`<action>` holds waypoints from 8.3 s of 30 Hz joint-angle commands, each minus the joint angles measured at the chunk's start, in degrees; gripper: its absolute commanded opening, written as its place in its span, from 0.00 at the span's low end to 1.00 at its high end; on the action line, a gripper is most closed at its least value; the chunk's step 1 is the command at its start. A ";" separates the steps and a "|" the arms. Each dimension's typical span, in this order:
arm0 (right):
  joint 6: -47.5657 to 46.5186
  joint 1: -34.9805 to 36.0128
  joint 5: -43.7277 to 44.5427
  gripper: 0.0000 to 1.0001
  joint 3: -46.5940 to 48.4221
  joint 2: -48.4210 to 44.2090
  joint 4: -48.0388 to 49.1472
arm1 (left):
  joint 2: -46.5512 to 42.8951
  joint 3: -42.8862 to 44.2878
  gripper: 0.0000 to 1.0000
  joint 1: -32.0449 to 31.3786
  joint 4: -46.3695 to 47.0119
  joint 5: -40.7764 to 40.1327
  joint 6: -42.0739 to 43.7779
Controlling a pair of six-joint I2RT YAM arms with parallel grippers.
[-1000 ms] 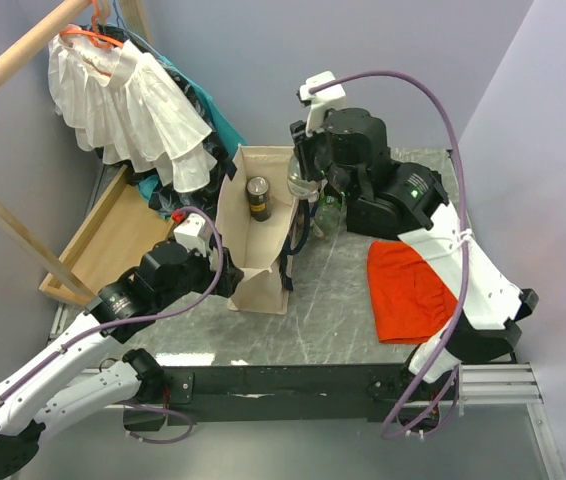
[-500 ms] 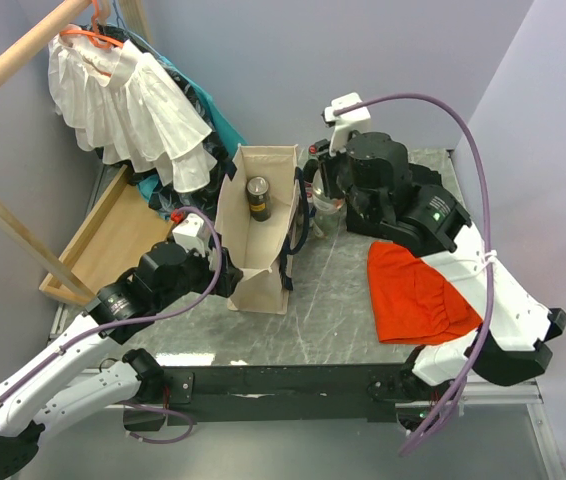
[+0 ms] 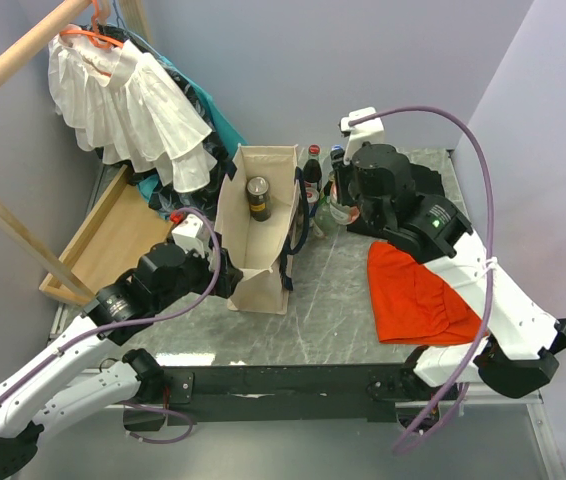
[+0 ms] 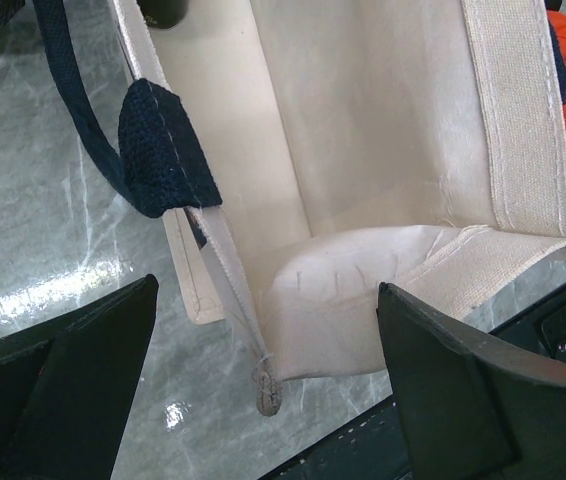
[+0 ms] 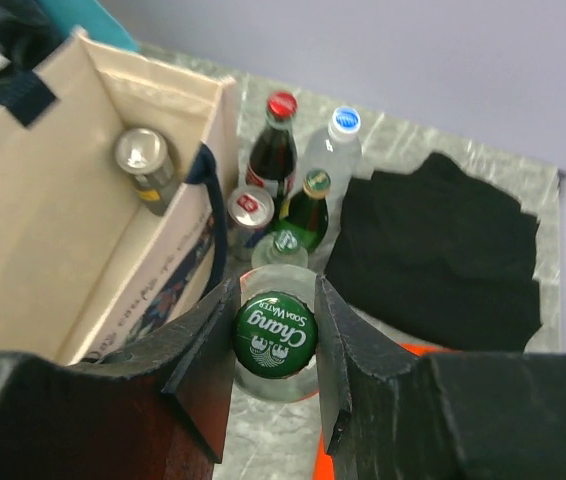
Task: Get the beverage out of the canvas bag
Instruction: Place the drink at the center of the board, then take out the drink from the canvas bag.
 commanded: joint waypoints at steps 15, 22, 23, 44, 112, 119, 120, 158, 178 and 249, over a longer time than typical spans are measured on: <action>5.66 -7.21 -7.13 0.00 -9.77 -2.50 13.93 | 0.21 0.60 0.96 -0.51 -0.58 0.43 0.57; 7.25 -7.39 -7.84 0.00 -16.62 -3.81 19.54 | 0.30 0.60 0.96 -0.59 -0.58 0.60 0.66; 7.33 -7.30 -7.75 0.00 -18.37 -3.90 20.34 | 0.30 0.69 0.96 -0.59 -0.58 0.43 0.58; 6.37 -7.30 -10.38 0.00 -29.55 1.02 34.94 | 0.12 0.69 0.96 -1.03 -0.85 -0.63 0.22; 1.27 -5.45 -9.95 0.00 -39.66 12.79 59.64 | 0.21 0.69 0.96 -1.65 -1.29 -2.30 -0.39; 1.18 -4.84 -8.45 0.12 -39.57 12.71 58.32 | 0.39 0.69 0.96 -1.74 -1.37 -2.21 -0.22; 1.18 -4.84 -8.28 0.14 -39.66 12.62 58.15 | 0.39 0.69 0.96 -1.74 -1.29 -2.21 -0.30; -0.93 -2.47 -9.75 0.60 -33.34 -1.71 46.56 | 0.30 0.69 0.96 -2.09 -1.20 -1.95 -0.13; -3.74 0.79 -21.98 0.58 3.14 22.72 19.39 | -1.81 0.60 0.96 -2.44 -1.46 -3.26 -0.57; 6.63 -8.27 -24.71 0.96 28.28 54.72 7.87 | 0.56 0.69 0.96 -2.61 -1.99 -4.41 -0.83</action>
